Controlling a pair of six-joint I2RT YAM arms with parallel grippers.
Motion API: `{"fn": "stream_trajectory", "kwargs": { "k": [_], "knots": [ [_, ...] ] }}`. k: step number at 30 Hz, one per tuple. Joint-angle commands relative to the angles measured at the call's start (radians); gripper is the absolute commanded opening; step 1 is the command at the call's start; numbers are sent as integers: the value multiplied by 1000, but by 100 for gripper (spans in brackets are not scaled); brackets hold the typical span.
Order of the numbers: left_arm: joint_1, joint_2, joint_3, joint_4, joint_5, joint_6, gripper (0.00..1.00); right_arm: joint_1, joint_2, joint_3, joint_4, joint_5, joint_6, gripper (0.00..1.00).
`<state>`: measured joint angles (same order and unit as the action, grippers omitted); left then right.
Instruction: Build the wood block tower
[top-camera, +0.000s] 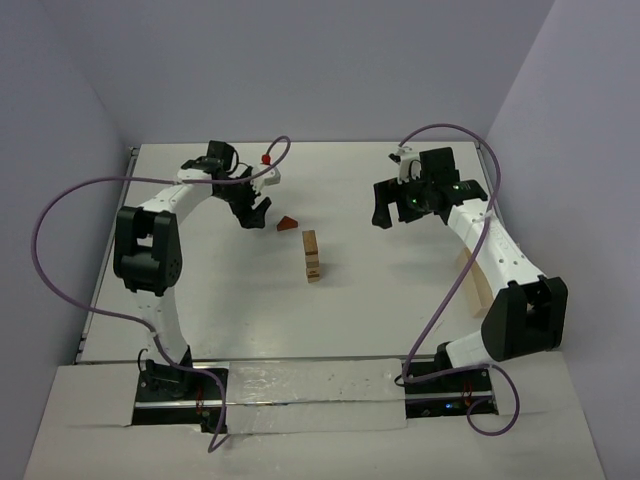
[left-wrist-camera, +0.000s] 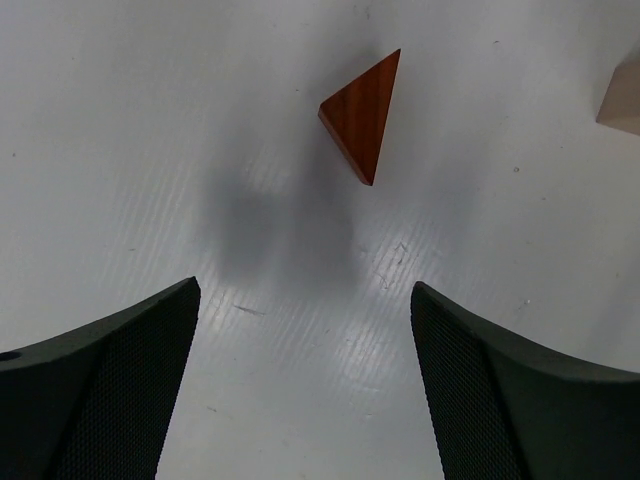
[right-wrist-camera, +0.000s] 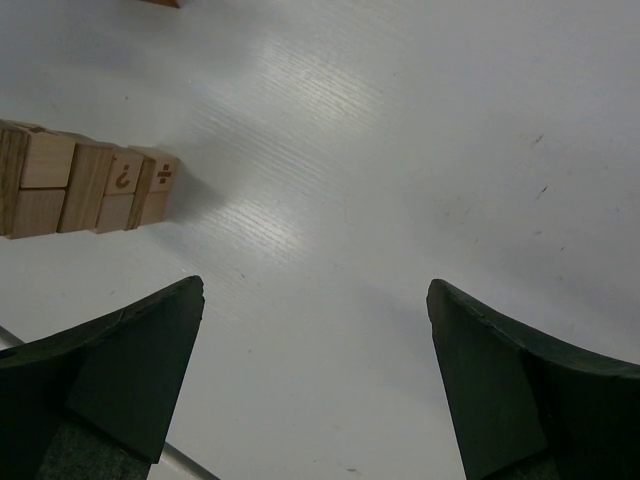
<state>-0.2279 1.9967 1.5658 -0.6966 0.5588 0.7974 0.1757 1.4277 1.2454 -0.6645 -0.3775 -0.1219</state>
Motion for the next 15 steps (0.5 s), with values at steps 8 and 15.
{"fn": "stream_trajectory", "kwargs": {
  "k": [8, 15],
  "knots": [
    [-87, 94, 76, 108, 62, 85, 90, -5, 38, 62, -9, 9, -4, 100],
    [-114, 147, 114, 106, 70, 67, 89, -5, 30, 52, -4, 10, -7, 100]
  ]
}}
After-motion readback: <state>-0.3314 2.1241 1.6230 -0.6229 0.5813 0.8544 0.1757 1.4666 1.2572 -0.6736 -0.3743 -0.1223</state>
